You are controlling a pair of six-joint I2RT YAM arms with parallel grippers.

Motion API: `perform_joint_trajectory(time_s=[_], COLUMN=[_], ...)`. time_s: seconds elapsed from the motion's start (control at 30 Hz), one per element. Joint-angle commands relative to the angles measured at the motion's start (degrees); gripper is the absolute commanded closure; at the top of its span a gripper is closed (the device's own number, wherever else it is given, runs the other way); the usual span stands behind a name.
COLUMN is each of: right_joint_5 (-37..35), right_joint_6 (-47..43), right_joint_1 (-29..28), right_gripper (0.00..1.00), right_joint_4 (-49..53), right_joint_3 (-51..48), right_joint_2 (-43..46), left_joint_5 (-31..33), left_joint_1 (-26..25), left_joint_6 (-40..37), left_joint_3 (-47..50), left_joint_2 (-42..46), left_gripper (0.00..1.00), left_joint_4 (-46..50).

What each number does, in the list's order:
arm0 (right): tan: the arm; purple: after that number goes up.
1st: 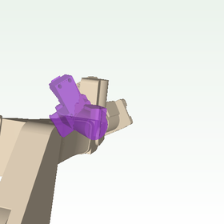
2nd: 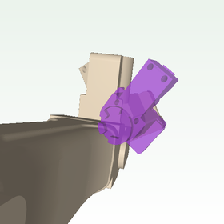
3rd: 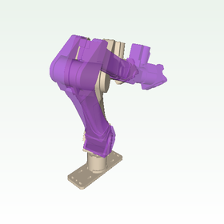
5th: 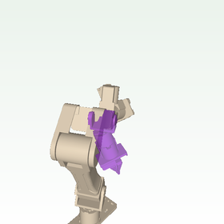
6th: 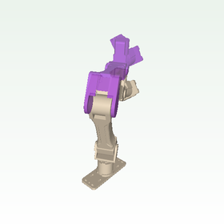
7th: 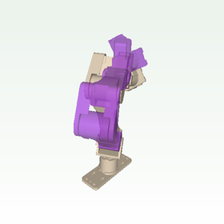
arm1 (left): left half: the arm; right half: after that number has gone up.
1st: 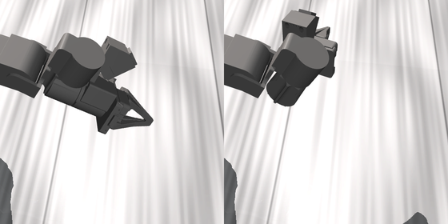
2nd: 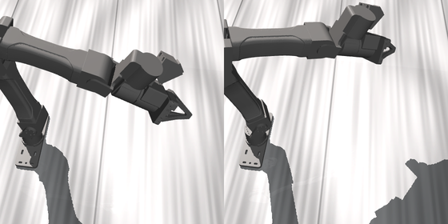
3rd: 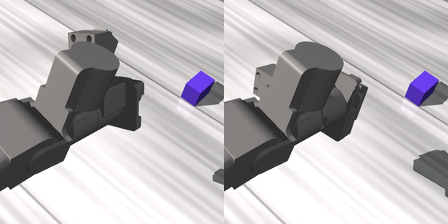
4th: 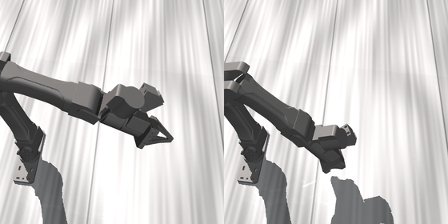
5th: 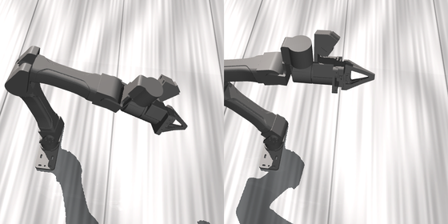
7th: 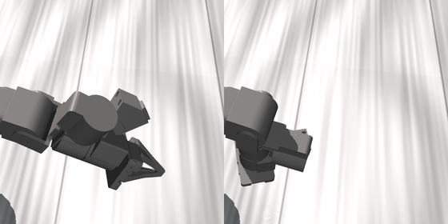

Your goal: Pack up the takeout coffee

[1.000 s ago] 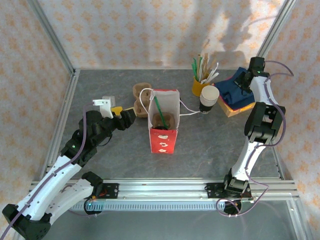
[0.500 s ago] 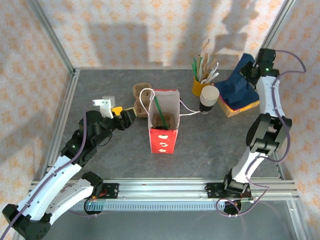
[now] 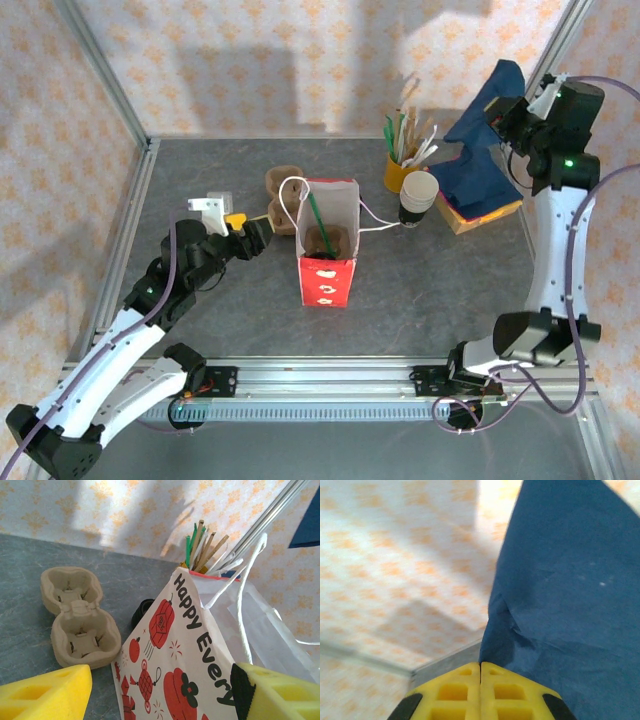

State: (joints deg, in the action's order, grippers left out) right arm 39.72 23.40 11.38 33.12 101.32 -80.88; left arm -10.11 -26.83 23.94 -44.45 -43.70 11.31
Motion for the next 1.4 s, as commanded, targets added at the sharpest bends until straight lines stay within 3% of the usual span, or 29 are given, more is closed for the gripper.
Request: perform_joint_trajectory(time_s=[0.0,0.3,0.6,0.97,1.37], right_joint_5=[7.44,0.97,-9.02,-22.27,-25.77], right_joint_6=[3.8,8.27,8.09,9.05,9.21], right_joint_1=[-6.14,-29.59,-46.43,-54.32,-56.17], right_gripper=[1.0,1.0,1.0,1.0,1.0], right_joint_4=[-2.31,-3.16,-1.91,2.94,8.38], right_joint_3=[-0.58,-2.91,-6.32,-15.46,-20.69], right_joint_2=[3.65,6.32,3.39,3.02,-2.38], left_joint_5=[-0.72,-0.9,-0.17,-0.69,-1.23], left_joint_1=[0.57,0.61,0.58,0.59,0.56], left_joint_6=[-0.21,-0.26,-0.83,-0.59,-0.07], left_joint_3=[-0.42,-0.64,-0.52,-0.33,0.27], left_joint_2=[-0.46,-1.21,-1.3,-2.13,-2.61], left_gripper=[0.25,0.25,0.25,0.25,0.25], left_joint_4=[-1.38,-2.08,-1.56,-2.25,-2.96])
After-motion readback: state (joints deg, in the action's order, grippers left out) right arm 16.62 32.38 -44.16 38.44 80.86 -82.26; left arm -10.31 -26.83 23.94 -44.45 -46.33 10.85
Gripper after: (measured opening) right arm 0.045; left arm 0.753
